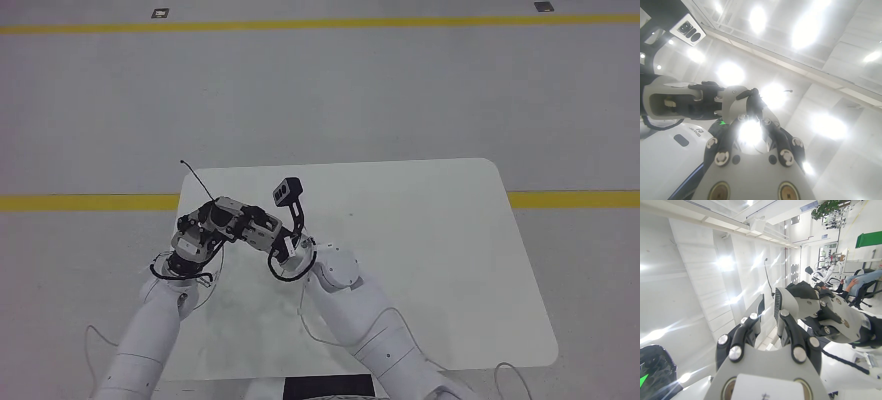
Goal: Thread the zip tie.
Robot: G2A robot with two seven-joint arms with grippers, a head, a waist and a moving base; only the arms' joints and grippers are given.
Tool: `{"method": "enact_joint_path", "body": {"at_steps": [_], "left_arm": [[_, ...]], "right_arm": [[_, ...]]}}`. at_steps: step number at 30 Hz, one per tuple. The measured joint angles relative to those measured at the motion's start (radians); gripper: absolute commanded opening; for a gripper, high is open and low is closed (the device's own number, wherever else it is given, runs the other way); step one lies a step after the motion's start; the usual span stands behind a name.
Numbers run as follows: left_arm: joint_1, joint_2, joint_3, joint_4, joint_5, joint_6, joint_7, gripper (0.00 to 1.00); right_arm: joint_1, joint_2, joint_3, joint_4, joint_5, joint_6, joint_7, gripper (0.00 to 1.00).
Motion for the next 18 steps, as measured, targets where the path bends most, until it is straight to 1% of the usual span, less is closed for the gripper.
{"method": "enact_joint_path", "body": {"at_steps": [9,12,18], "left_arm": [[0.0,0.0,0.0,0.0,0.0,0.0,0.0,0.0],[0.0,0.0,0.0,0.0,0.0,0.0,0.0,0.0],[0.0,0.0,0.0,0.0,0.0,0.0,0.0,0.0]], "right_arm": [[0.004,-0.002,0.002,0.009,0.007,0.0,0.007,0.11],[0.005,-0.003,0.002,0.012,0.008,0.0,0.008,0.07],[0.008,-0.005,0.003,0.018,0.01,0.0,0.011,0.04]]}}
